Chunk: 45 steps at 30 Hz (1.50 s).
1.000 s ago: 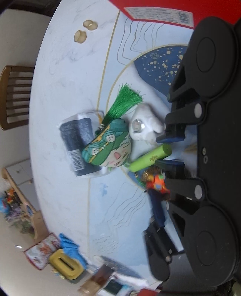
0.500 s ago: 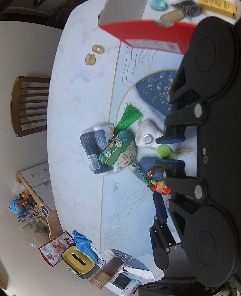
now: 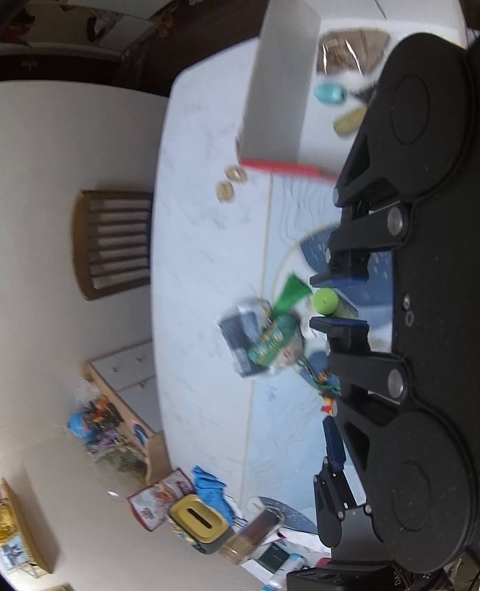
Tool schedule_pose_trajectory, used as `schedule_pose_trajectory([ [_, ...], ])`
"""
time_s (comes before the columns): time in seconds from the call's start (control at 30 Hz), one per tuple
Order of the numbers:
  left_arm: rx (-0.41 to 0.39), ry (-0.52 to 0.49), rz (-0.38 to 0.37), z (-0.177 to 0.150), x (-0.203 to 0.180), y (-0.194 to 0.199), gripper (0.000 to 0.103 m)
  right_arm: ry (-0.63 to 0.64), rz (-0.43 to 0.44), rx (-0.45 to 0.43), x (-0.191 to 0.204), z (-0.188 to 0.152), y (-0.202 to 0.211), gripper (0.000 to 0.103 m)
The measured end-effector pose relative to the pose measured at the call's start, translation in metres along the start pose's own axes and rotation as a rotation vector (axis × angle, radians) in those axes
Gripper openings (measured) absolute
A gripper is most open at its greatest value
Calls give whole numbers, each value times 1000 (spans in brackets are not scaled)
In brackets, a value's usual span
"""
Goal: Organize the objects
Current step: 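Carry the fish keychain and green tube over the red box and lower them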
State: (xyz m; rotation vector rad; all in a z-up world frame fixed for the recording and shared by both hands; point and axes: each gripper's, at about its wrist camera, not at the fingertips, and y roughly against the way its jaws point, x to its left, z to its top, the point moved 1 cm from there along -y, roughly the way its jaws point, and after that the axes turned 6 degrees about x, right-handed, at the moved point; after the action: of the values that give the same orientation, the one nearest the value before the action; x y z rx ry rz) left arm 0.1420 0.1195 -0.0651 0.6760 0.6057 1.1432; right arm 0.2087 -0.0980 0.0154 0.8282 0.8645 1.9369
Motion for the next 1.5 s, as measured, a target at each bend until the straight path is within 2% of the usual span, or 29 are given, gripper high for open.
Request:
schedule_pose_trajectory([
  [0.3, -3, -58, -23, 41, -65, -3, 40, -74, -75, -108, -82, -6, 59, 15],
  [0.6, 11, -152, -54, 76, -151, -32, 40, -155, -139, -119, -161, -38, 87, 15],
  [0.77, 55, -190, -58, 85, -195, -61, 40, -148, -160, -76, -191, -58, 86, 15],
  [0.93, 127, -205, -27, 91, -219, -97, 40, -117, -163, -18, -212, -75, 80, 15],
  [1.17, 272, -194, 20, 99, -231, -147, 40, 6, -138, 80, -223, -76, 72, 15],
  [1.5, 411, -182, 51, 102, -237, -189, 40, 181, -147, 221, -225, -77, 39, 15],
])
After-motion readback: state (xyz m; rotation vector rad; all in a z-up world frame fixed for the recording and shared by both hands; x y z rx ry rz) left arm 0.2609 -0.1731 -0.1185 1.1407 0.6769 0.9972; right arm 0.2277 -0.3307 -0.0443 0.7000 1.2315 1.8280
